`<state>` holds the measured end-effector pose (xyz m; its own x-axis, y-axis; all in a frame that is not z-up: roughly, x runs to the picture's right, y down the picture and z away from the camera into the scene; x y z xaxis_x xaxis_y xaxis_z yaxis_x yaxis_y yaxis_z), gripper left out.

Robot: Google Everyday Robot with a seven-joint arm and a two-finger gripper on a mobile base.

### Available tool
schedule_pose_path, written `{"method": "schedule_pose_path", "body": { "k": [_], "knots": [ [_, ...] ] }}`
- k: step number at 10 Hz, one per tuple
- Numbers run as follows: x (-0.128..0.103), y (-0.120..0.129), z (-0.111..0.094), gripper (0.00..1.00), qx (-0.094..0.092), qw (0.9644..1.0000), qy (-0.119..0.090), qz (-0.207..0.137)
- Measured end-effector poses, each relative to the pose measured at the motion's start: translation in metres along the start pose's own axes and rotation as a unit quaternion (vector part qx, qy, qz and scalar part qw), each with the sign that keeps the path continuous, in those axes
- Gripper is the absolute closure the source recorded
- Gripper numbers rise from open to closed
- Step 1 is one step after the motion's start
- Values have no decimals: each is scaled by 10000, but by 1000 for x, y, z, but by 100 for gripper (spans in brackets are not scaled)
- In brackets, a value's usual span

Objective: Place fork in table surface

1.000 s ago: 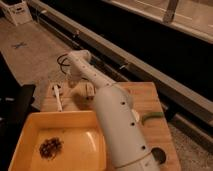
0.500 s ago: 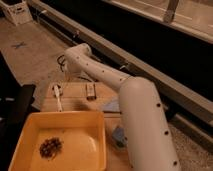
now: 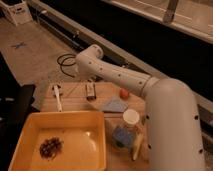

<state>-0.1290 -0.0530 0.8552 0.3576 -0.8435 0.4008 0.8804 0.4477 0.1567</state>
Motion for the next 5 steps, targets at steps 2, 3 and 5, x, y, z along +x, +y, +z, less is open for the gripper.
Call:
{"method": "schedule_pose_path", "body": {
  "k": [2,3,5],
  "knots": [
    [-1,16,2,94,-194,9995,68,244],
    [1,28,3,94,-356,9985,125,392],
    [5,47,4,94,-613,9960,184,620]
  ]
}}
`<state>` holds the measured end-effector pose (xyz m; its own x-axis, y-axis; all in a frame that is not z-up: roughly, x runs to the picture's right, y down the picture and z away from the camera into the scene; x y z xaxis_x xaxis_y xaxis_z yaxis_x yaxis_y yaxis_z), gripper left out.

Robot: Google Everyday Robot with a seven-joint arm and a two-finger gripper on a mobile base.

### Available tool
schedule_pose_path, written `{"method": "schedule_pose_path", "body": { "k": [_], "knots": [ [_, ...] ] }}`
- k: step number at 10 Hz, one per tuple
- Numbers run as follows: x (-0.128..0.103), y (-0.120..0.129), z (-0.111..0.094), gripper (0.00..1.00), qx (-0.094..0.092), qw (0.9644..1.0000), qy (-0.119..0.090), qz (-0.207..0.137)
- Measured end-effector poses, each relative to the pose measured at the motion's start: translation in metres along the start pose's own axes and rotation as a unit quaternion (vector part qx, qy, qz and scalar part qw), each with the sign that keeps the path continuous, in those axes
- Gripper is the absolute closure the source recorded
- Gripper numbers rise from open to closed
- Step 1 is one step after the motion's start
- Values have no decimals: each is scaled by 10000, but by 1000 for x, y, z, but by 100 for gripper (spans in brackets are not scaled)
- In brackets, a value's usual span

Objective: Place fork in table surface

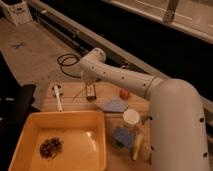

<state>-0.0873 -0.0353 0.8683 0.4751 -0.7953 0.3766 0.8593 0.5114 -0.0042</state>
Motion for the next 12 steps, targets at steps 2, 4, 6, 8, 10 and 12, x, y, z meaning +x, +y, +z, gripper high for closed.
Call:
{"method": "schedule_pose_path", "body": {
  "k": [2,4,6,8,10,12],
  "knots": [
    [13,28,3,94,-232,9995,-6,223],
    [25,51,8,94,-438,9982,-94,389],
    [38,75,15,94,-655,9962,-215,539],
    [46,92,30,81,-832,9934,-406,671],
    [47,100,42,61,-844,9924,-532,720],
    [48,104,51,41,-538,9942,-581,724]
  ]
}}
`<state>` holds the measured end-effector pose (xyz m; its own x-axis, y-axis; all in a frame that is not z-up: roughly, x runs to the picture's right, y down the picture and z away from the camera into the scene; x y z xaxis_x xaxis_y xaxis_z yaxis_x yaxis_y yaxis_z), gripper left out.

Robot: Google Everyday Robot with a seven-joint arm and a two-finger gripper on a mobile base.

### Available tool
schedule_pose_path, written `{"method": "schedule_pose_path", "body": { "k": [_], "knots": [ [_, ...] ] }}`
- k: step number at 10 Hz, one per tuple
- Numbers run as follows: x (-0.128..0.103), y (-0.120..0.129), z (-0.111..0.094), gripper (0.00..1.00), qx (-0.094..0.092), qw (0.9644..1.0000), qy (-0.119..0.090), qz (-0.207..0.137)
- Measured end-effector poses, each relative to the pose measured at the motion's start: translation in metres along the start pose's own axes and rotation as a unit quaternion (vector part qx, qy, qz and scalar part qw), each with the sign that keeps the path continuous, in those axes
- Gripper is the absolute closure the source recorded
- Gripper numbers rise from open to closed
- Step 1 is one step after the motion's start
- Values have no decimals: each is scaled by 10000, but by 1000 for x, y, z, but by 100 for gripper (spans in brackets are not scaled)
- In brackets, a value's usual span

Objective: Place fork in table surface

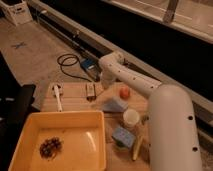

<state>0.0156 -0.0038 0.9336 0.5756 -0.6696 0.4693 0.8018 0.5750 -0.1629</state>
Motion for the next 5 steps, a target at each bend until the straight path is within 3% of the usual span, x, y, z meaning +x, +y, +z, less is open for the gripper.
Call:
{"method": "schedule_pose_path", "body": {
  "k": [2,5],
  "knots": [
    [-4,-4,12,34,113,9999,-112,-63],
    [-8,-9,13,34,306,9994,-147,-115]
  ]
}}
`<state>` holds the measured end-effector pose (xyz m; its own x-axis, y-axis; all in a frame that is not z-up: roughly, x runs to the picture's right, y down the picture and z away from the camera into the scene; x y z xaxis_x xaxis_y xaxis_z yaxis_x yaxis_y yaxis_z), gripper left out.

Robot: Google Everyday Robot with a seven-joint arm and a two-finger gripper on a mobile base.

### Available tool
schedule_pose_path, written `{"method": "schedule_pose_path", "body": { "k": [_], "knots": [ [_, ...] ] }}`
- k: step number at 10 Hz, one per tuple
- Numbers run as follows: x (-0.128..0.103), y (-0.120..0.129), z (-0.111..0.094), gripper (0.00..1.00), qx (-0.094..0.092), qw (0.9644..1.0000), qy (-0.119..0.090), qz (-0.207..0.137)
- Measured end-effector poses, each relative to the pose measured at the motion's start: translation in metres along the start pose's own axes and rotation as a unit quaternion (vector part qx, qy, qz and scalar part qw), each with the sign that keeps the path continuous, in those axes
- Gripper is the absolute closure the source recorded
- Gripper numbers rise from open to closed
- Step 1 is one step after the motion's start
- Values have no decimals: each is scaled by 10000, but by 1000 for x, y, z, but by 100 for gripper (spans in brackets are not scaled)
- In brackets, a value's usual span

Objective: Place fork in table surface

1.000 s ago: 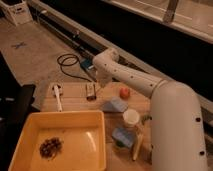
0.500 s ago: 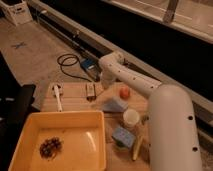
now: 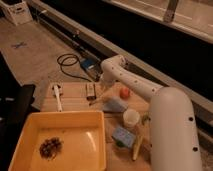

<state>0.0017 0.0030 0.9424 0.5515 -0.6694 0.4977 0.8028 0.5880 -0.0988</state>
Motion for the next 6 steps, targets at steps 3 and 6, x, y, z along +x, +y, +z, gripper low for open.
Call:
{"method": "schedule_pose_path", "body": {
  "k": [3,6],
  "knots": [
    [-2,-5,-10,34,168,9998,90,-86],
    [-4,-7,-9,34,171,9998,82,-93]
  ]
}}
